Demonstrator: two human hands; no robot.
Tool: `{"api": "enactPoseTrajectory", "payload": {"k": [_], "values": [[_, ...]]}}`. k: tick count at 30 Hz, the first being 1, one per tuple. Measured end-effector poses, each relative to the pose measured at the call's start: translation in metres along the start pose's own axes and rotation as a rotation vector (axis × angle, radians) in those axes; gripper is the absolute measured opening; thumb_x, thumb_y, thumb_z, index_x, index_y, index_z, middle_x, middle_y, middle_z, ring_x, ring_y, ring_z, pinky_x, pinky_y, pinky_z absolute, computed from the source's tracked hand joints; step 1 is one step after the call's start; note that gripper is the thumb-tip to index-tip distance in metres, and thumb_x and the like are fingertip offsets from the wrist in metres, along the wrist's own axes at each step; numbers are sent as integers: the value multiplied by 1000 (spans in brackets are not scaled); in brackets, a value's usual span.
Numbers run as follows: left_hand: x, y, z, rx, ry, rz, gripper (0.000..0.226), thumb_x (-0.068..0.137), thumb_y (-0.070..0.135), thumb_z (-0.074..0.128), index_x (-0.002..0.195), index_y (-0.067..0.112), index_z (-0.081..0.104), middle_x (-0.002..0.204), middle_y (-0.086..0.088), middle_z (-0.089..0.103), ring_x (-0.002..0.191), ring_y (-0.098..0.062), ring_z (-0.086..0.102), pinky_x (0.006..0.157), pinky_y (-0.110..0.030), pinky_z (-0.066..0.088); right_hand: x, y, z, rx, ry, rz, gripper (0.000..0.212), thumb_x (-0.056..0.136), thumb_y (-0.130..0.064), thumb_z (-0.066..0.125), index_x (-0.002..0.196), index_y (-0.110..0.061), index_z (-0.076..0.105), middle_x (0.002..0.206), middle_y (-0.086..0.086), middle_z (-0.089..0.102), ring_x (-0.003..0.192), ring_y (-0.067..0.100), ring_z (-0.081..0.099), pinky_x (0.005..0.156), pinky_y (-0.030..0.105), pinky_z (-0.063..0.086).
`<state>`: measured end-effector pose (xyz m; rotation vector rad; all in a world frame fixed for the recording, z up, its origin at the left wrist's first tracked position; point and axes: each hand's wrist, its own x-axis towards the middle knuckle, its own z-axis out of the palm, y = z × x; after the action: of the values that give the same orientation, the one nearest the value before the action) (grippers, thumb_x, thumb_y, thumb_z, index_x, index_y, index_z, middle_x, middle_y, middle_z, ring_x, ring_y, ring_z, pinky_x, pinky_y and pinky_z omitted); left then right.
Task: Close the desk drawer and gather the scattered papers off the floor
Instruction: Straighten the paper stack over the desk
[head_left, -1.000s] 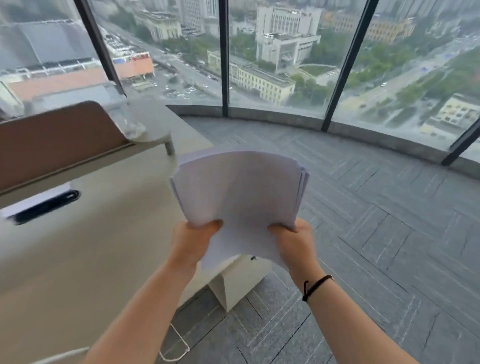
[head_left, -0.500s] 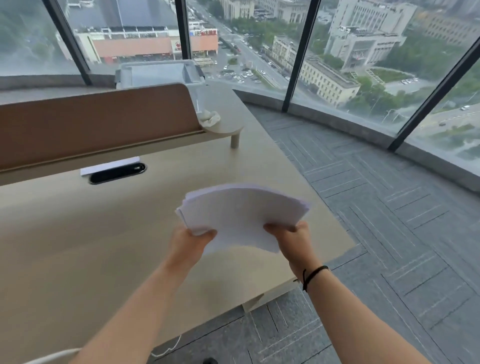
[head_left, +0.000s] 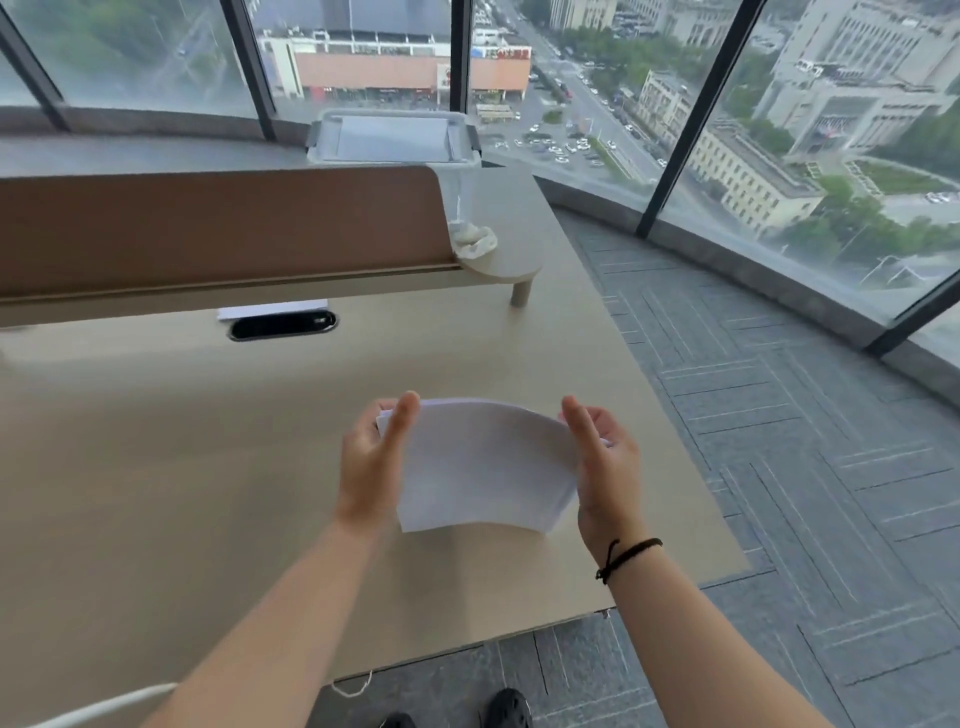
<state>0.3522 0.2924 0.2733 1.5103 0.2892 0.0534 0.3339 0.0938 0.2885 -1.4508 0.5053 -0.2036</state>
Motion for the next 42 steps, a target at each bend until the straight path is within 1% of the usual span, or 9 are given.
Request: {"api": "enactPoseTrajectory", "payload": {"k": [5, 11, 17, 26, 30, 32, 36, 40, 42], "values": [[9, 2, 7, 59, 90, 4, 42, 81, 53, 61, 55, 25, 43, 59, 3, 33, 54, -13, 29, 44, -20, 23, 2, 3, 7, -20, 26, -31, 18, 75, -29, 67, 61, -18, 61, 57, -7, 46, 57, 11, 40, 52, 22, 33], [13, 0, 8, 78, 68, 16, 25, 84, 32, 55, 68, 13, 51, 73, -8, 37, 68, -19, 34, 57, -31, 25, 2, 9, 1, 37, 1, -32, 15, 81, -26, 70, 73, -15, 65, 66, 4, 64, 60, 15, 54, 59, 26, 42], [15, -8, 20, 276, 110, 175, 56, 102, 41, 44, 62, 4, 31, 60, -8, 30, 56, -16, 29, 53, -33, 24, -1, 12, 4, -88, -56, -75, 34, 66, -34, 88, 82, -13, 67, 66, -4, 63, 58, 5, 55, 57, 18, 46], [30, 8, 21, 174, 327, 207, 68, 99, 52, 40, 66, -7, 37, 63, -11, 36, 61, -22, 33, 57, -34, 28, 5, 18, -19, -139, -151, -114, 61, 53, -45, 86, 107, -27, 67, 105, -4, 73, 101, 10, 68, 82, 23, 52], [34, 16, 25, 82, 380, 187, 68, 96, 54, 46, 63, -4, 36, 61, -9, 35, 60, -21, 33, 57, -33, 29, 1, 26, -21, -204, -255, -9, 39, 63, -27, 87, 99, -24, 73, 97, -1, 76, 87, 10, 70, 74, 31, 57], [31, 17, 27, 83, 349, 229, 65, 92, 54, 54, 60, 0, 37, 58, -6, 35, 55, -14, 32, 55, -31, 29, 1, 31, -16, -224, -272, 45, 13, 77, -11, 78, 87, -20, 77, 90, 5, 78, 81, 17, 72, 73, 40, 58], [24, 14, 18, 52, 151, 317, 61, 62, 71, 72, 73, 18, 44, 60, 4, 41, 48, 1, 39, 53, -13, 34, 5, 27, -7, -75, -183, 108, 39, 85, 8, 54, 73, -22, 76, 71, -7, 73, 67, 5, 68, 61, 23, 55], [23, -3, -4, 82, -125, 235, 75, 49, 65, 82, 105, 24, 56, 85, 0, 74, 79, -17, 70, 71, -26, 50, 14, 21, -11, -15, -140, 79, 33, 85, 10, 50, 74, -15, 70, 63, -8, 69, 57, 1, 64, 51, 14, 48], [16, -8, -7, 162, -211, 199, 81, 43, 74, 81, 103, 22, 66, 85, 15, 76, 77, -1, 68, 67, -14, 49, 19, 20, -15, 14, -132, 67, 34, 85, 9, 50, 76, -16, 71, 65, -9, 70, 59, 2, 64, 53, 14, 49]]}}
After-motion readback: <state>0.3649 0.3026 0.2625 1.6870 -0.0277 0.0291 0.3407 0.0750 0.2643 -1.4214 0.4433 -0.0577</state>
